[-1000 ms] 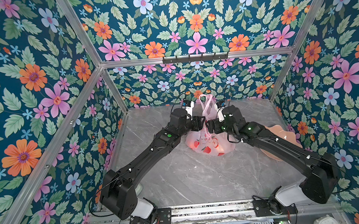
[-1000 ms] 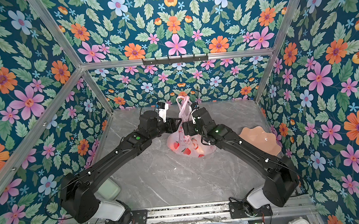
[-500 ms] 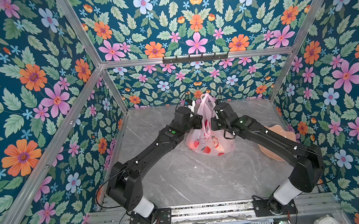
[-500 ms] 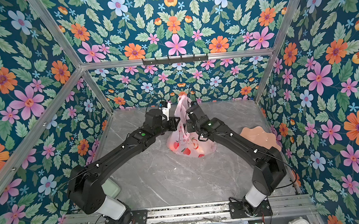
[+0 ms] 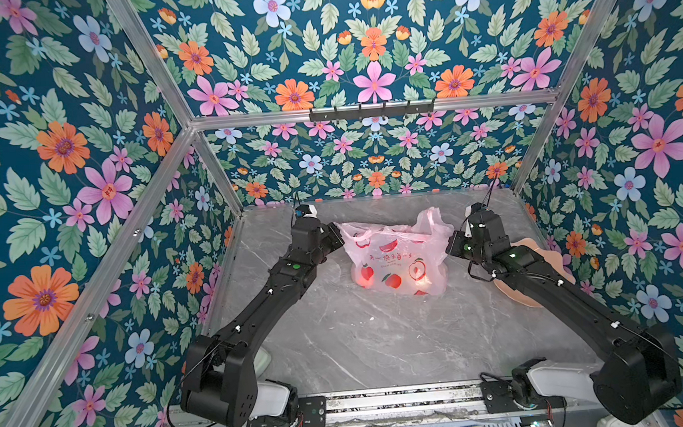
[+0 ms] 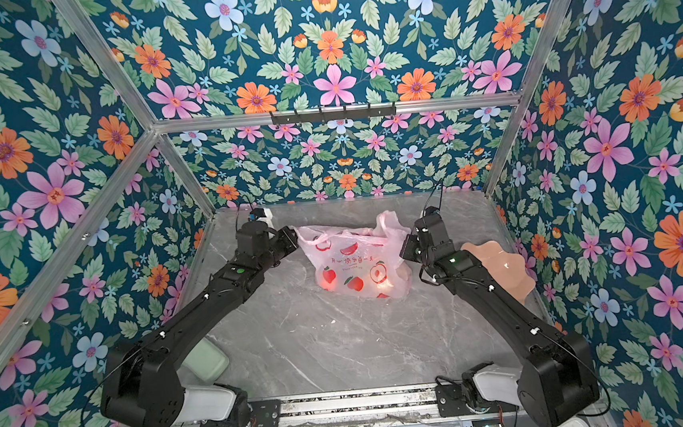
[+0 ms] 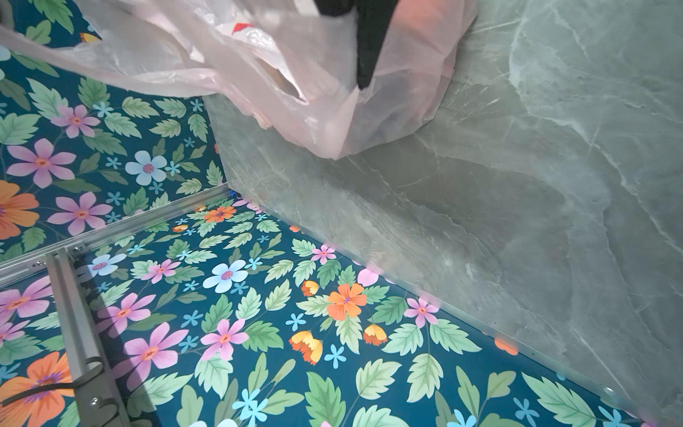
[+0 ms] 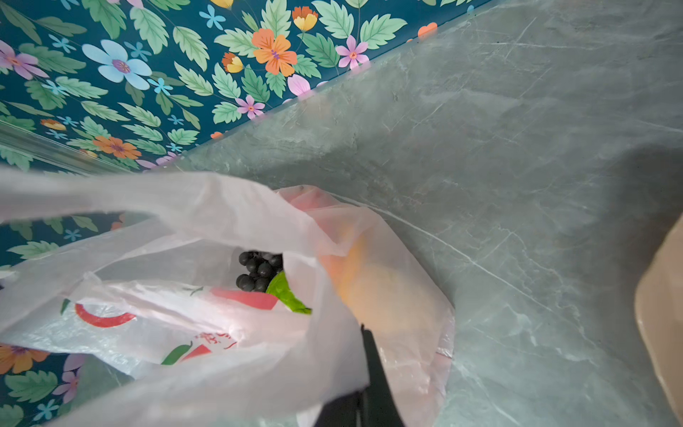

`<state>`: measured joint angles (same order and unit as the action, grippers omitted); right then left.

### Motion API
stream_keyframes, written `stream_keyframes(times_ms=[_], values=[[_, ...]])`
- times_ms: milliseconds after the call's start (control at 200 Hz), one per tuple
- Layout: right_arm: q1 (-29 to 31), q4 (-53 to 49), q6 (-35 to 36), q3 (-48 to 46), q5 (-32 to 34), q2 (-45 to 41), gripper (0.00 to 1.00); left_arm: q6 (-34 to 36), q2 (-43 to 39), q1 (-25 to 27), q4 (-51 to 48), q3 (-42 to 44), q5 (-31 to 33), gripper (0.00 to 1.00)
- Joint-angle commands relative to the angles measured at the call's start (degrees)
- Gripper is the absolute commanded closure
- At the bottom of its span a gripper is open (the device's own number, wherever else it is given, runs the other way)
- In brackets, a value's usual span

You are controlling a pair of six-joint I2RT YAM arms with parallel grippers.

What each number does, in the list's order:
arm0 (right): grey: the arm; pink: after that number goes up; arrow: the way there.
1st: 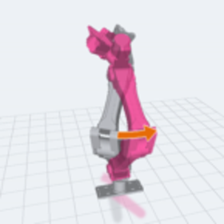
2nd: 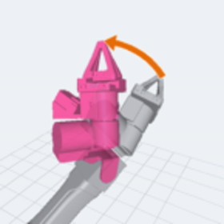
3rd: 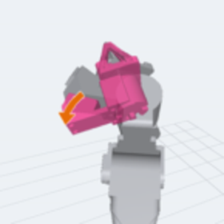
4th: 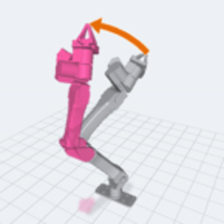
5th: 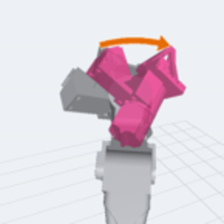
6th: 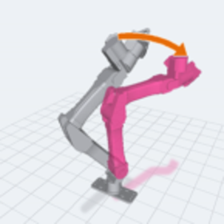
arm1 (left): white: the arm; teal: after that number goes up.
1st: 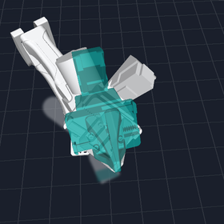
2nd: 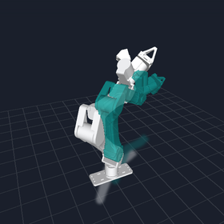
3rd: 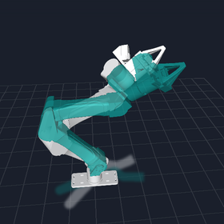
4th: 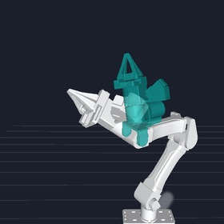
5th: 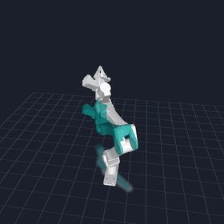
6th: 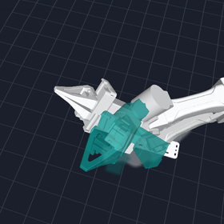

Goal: Take the fake fruits out of the plastic bag
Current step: 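Pull the bag handles apart with both grippers to open the mouth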

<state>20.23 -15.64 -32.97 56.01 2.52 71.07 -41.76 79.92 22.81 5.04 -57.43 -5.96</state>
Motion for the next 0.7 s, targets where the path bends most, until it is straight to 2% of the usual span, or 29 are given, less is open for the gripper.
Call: stream_keyframes(times_ms=[0, 65, 145, 235, 335, 550, 620, 695], values=[[-0.1, 3.1, -1.3, -1.1, -2.2, -0.7, 1.0, 3.6, -0.1, -0.1, -1.5, -0.1, -2.2, 0.96], [-0.1, 3.9, -1.2, -1.8, -3.1, -0.8, 1.0, 7.2, -0.1, 0.6, -4.7, -1.5, -3.0, 0.83], [-0.1, 4.3, -1.1, -2.0, -4.0, -0.8, 1.0, 13.5, -1.1, 2.3, -10.6, -3.7, -1.1, 0.63], [-0.2, 4.3, -0.7, -2.0, -4.4, -1.1, 1.0, 20.7, -2.7, 5.0, -18.6, -7.0, 4.9, 0.44], [-0.1, 4.1, -0.2, -1.9, -5.0, -1.3, 1.0, 26.9, -4.2, 8.5, -27.7, -11.4, 12.1, 0.29], [-0.1, 3.8, 0.0, -1.5, -5.5, -1.8, 1.0, 36.3, -1.8, 16.5, -44.7, -24.4, 24.5, 0.08], [-0.1, 4.0, -0.1, -1.7, -5.5, -2.1, 1.0, 42.1, 0.0, 20.5, -46.6, -27.8, 28.3, 0.01], [-0.1, 4.3, -0.1, -2.0, -5.7, -2.5, 1.0, 50.4, 2.5, 25.9, -47.7, -30.5, 35.5, 0.0]])
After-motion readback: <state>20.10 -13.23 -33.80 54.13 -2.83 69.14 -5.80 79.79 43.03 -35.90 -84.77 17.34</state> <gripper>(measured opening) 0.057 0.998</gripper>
